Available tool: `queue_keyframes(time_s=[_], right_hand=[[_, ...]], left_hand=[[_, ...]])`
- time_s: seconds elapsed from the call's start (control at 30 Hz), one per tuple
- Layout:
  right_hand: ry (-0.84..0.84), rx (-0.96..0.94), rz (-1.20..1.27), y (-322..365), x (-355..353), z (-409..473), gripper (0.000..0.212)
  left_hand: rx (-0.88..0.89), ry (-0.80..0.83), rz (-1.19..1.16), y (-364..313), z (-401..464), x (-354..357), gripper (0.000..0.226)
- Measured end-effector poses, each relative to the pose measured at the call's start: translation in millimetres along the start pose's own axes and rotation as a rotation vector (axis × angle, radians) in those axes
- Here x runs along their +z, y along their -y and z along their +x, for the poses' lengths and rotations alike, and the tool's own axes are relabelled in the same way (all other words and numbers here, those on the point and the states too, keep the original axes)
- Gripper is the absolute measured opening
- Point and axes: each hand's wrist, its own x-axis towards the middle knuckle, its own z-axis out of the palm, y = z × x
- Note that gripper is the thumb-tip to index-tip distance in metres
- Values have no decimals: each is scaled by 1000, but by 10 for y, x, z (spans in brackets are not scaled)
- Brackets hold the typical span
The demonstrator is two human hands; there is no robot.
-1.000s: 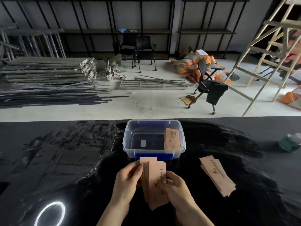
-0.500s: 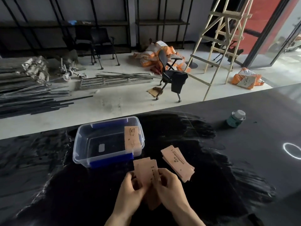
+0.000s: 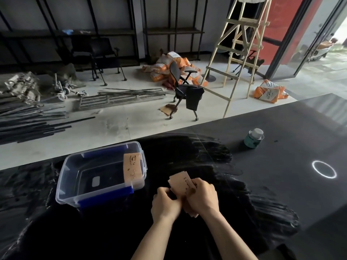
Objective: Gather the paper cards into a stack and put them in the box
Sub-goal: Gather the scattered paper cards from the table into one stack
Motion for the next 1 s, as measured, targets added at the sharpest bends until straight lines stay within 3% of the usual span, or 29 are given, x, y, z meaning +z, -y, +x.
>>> queue_keyframes(time_s=[0.13, 0.3, 0.43, 0.53, 0.67, 0.8, 1.0], right_hand=[[44, 3, 14, -48, 32, 70, 43], [121, 51, 7, -43, 23, 157, 55], [173, 105, 62, -26, 39, 185, 42], [204, 148, 152, -54, 60, 195, 28], [191, 171, 404, -99, 111, 108, 27], [58, 98, 664, -105, 177, -64, 35], [62, -67, 1122, -45, 350, -348, 40]], left_hand=[[-88, 2, -46, 46, 30, -2, 63], [-118, 38, -97, -26, 128, 80, 67], [-127, 78, -45, 11, 232, 159, 50], [-122, 99, -48, 165, 411, 244, 49], [-56, 155, -204, 116, 216, 80, 46], [138, 191, -322, 118, -9, -117, 38], [344, 238, -400, 235, -130, -171, 63]])
